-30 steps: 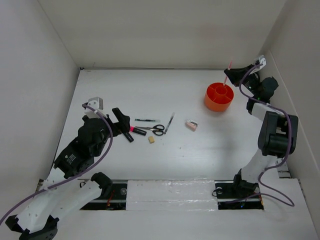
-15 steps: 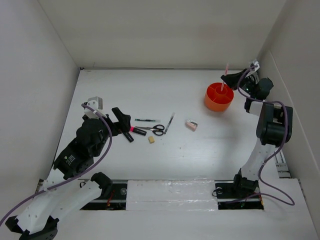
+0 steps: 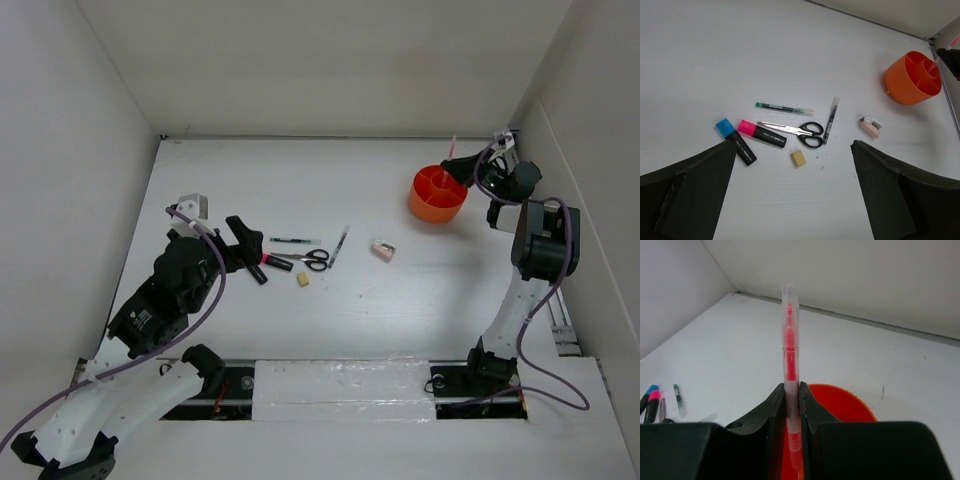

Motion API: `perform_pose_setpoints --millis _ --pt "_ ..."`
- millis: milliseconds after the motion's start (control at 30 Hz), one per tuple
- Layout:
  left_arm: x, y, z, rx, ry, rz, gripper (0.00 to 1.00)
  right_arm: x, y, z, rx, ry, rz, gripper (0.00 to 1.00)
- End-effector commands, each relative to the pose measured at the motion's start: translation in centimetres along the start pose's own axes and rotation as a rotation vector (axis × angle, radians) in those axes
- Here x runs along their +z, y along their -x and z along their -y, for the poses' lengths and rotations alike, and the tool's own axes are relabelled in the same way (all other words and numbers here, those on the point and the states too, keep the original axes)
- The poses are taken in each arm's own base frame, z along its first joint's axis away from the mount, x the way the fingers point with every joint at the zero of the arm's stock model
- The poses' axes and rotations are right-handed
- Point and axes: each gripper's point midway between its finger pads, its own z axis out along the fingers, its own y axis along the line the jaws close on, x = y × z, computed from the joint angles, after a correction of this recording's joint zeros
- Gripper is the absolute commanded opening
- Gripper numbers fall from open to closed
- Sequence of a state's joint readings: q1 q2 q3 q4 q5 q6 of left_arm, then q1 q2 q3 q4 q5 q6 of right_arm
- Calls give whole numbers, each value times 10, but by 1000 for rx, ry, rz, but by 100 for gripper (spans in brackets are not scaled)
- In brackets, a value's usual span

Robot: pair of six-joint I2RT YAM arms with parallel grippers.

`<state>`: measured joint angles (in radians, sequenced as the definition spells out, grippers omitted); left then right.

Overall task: Sort the stationery into containers
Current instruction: Place the pen in the storage box.

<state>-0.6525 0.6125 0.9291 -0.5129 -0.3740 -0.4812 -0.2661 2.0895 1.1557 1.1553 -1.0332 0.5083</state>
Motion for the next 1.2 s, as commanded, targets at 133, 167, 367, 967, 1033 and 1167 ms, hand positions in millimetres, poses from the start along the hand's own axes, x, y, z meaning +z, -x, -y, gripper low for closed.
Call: perform_pose_setpoints --millis 133,167,367,967,1033,1167 --pt "1 6 3 1 -15 27 100 -2 23 -6 -68 46 25 12" --pt "-1 7 3 -3 -19 34 100 -2 23 -7 -68 53 20 14" --pt "-1 7 3 -3 -19 34 100 -4 20 -10 -77 65 18 27" --pt "0 9 0 -12 0 43 100 -22 106 -100 -172 208 186 100" --pt "0 8 -3 -19 16 43 100 -26 122 -114 -172 190 217 100" --pt "2 9 -15 -29 88 57 100 -17 163 -168 -347 150 238 100"
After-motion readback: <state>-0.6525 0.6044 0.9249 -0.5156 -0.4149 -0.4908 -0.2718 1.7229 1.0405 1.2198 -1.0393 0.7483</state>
